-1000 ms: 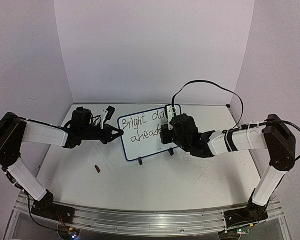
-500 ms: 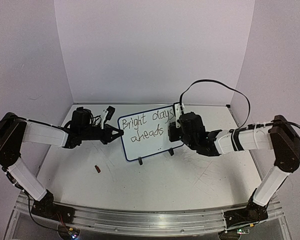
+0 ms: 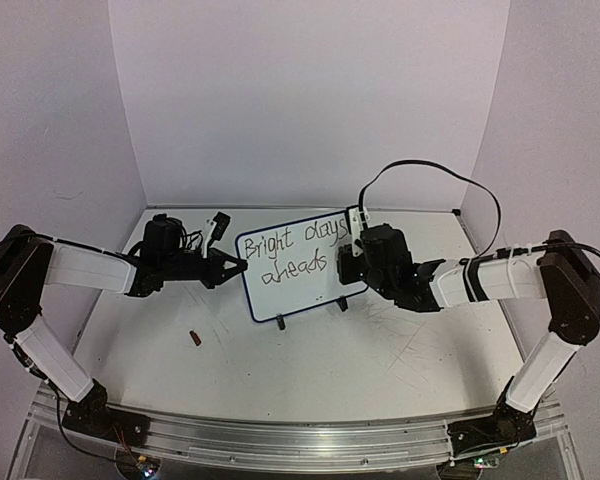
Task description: Write a sentence on the whiteboard
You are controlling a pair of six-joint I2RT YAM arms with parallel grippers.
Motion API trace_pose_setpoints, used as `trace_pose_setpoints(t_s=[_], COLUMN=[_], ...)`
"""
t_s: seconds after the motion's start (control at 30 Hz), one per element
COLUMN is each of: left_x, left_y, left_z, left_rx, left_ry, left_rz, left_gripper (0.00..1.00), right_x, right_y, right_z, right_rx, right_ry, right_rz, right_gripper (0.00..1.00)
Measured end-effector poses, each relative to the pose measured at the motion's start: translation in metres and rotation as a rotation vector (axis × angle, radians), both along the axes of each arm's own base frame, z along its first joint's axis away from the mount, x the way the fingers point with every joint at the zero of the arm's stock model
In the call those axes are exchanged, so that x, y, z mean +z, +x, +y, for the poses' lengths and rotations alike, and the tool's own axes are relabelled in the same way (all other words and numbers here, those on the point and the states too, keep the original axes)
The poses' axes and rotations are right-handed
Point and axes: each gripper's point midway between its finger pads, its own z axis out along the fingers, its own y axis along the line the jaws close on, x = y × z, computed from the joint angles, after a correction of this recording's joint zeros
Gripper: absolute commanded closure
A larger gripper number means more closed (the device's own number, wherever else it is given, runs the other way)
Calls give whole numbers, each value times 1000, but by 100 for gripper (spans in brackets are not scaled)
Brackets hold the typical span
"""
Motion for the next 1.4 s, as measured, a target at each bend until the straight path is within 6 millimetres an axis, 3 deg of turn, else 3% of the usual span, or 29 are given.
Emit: trace_pose_setpoints(t_s=[0.37, 0.97, 1.07, 1.17, 1.3, 1.4], left_x=[1, 0, 0, 0, -1, -6], left_y=[0, 2, 1, 2, 4, 13], left_z=[-1, 1, 0, 0, 2, 10], left_rx=[-6, 8, 4, 10, 27, 88], left_ry=[3, 4, 4, 5, 11, 49], left_rz=[-6, 6, 1, 2, 4, -8], left_gripper=[100, 100, 100, 96, 81, 71], right_x=[-11, -11, 7, 47, 100, 115], right_y=[-1, 6, -6, -20, -34, -38], right_z=[9, 17, 6, -7, -23, -30], right_rx=[42, 36, 41, 49, 46, 36], right_ry=[4, 11, 42, 119, 216, 231], right_rz=[21, 12, 4, -41, -123, -155], right_gripper=[100, 100, 100, 100, 100, 100])
